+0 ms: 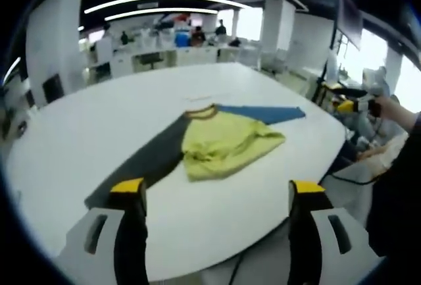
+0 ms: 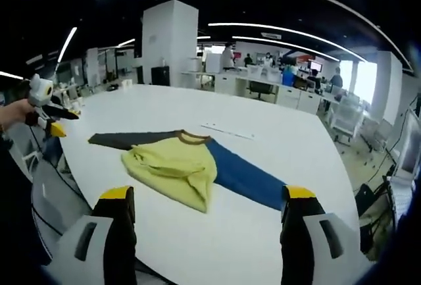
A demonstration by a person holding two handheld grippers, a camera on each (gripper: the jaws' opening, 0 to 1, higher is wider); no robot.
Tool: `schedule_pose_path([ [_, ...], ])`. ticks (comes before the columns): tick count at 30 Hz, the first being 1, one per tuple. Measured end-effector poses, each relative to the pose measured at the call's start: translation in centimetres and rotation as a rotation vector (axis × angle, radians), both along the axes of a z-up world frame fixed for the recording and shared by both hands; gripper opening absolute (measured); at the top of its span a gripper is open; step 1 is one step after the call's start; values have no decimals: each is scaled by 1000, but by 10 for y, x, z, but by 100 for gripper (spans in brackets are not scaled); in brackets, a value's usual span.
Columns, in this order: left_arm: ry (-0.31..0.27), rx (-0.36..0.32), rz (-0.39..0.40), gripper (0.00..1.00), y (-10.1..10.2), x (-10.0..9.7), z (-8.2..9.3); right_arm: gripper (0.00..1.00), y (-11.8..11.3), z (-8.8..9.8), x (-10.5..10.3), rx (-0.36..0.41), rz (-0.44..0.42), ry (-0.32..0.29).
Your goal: Fold the garment on the visible template until the final outline fits inside the template.
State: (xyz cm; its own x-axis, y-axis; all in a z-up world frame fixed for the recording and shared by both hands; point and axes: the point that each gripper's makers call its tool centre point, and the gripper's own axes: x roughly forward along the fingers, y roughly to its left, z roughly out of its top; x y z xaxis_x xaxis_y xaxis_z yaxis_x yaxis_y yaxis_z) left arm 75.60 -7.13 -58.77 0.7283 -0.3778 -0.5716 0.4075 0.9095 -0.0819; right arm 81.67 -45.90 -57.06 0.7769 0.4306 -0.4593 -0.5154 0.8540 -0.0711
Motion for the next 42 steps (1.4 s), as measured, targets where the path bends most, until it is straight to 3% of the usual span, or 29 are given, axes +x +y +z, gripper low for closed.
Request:
schedule_pose_path([
  [1,4,0,-2,88,0,-3,0,100,-3,0,-2,-2,-10,-3],
  [12,32,10,-3,99,3,-19,-3,100,-2,-6,-22,23,-13,4],
  [14,40,-27,23,100,4,-19,-2,100,0,-5,-23,37,-5,-4],
  [17,42,6,8,100,6,-20,-4,100,5,-5,-24,48,7,-11],
  [42,61,8,-11,99,4,-14,-11,100,6,-11,-20,42,11,4],
])
